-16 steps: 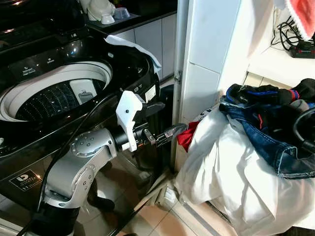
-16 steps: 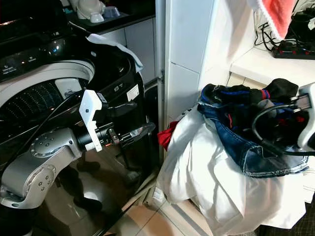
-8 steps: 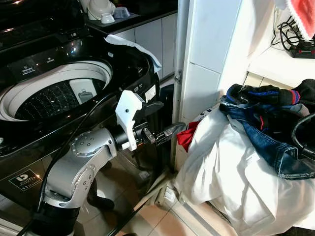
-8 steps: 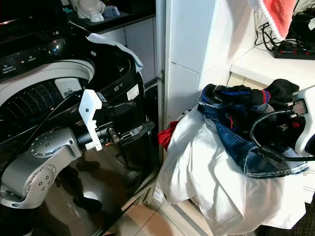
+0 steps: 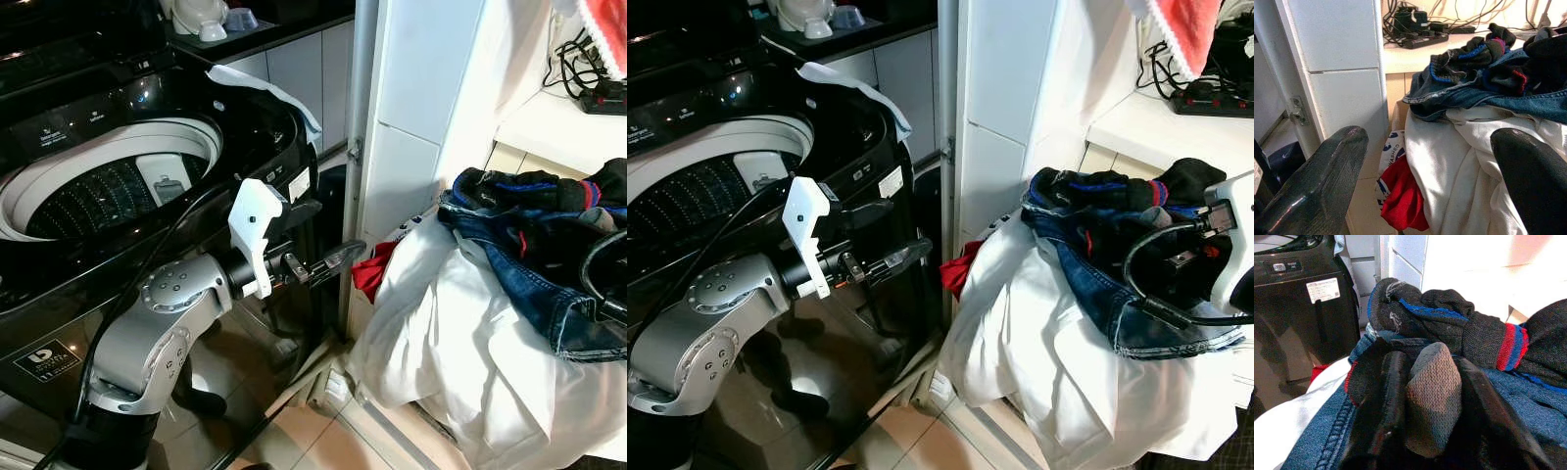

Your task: Clothes washing

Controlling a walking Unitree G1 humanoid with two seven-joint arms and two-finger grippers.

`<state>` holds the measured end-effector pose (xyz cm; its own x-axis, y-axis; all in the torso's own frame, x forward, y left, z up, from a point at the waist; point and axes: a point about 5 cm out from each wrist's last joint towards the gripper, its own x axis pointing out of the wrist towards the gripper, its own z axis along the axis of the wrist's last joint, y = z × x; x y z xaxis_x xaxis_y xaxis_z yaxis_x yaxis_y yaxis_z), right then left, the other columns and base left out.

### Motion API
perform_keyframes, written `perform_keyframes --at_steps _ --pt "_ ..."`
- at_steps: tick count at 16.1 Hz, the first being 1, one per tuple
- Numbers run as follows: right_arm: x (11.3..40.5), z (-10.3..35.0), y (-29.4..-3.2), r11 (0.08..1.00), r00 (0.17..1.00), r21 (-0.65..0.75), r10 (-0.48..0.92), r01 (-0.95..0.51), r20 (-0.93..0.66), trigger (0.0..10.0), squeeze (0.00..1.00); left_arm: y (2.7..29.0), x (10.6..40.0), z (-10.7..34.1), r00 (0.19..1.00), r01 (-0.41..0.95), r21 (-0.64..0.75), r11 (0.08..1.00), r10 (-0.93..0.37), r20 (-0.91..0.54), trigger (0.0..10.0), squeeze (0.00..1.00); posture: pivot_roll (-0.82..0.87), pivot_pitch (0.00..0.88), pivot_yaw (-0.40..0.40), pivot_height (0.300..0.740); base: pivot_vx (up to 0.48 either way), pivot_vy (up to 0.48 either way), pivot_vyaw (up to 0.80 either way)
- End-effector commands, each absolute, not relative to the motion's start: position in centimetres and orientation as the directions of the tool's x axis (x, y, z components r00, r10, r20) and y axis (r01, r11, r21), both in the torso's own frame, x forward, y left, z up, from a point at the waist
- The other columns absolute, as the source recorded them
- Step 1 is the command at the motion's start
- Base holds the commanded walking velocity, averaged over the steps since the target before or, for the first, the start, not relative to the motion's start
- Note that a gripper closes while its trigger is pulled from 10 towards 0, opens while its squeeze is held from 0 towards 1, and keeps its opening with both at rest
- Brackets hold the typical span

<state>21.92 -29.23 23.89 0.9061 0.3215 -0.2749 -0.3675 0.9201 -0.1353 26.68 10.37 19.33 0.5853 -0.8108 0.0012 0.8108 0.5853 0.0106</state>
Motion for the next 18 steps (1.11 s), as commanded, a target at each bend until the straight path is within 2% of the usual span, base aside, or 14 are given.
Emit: perform_keyframes --at_steps 1,9,11,14,18 --pt "21.8 24.3 -29.2 0.916 0.904 -0.144 0.325 -0.373 -0.279 0.0 0.0 10.4 26.9 19.3 0.594 0.804 0.026 0.594 -0.804 -0.009 10.0 0.0 -0.05 0.0 0.037 0.74 0.0 0.0 0.0" --pt "22.1 26.4 -29.4 0.926 0.926 -0.1 0.347 -0.363 -0.151 0.0 0.0 10.5 28.0 19.7 0.657 0.752 0.044 0.657 -0.754 0.015 10.0 0.0 -0.06 0.0 0.041 0.74 0.0 0.0 0.0" --pt "21.9 28.8 -28.4 0.911 0.914 -0.08 0.404 -0.405 -0.035 0.0 0.0 10.6 28.6 20.1 0.698 0.713 0.046 0.7 -0.714 0.045 10.0 0.0 -0.06 0.0 0.042 0.74 0.0 0.0 0.0" --pt "22.7 31.9 -25.9 0.864 0.851 -0.044 0.502 -0.501 0.155 0.0 0.0 11.3 29.0 21.1 0.726 0.681 0.045 0.731 -0.682 0.081 10.0 0.0 -0.03 0.0 0.032 0.74 0.0 0.0 0.0" --pt "26.3 31.3 -22.9 0.84 0.832 0.067 0.516 -0.538 0.202 0.0 0.0 12.3 29.6 22.5 0.796 0.585 0.012 0.811 -0.577 0.184 10.0 0.0 0.01 0.0 0.011 0.74 0.0 0.0 0.0"
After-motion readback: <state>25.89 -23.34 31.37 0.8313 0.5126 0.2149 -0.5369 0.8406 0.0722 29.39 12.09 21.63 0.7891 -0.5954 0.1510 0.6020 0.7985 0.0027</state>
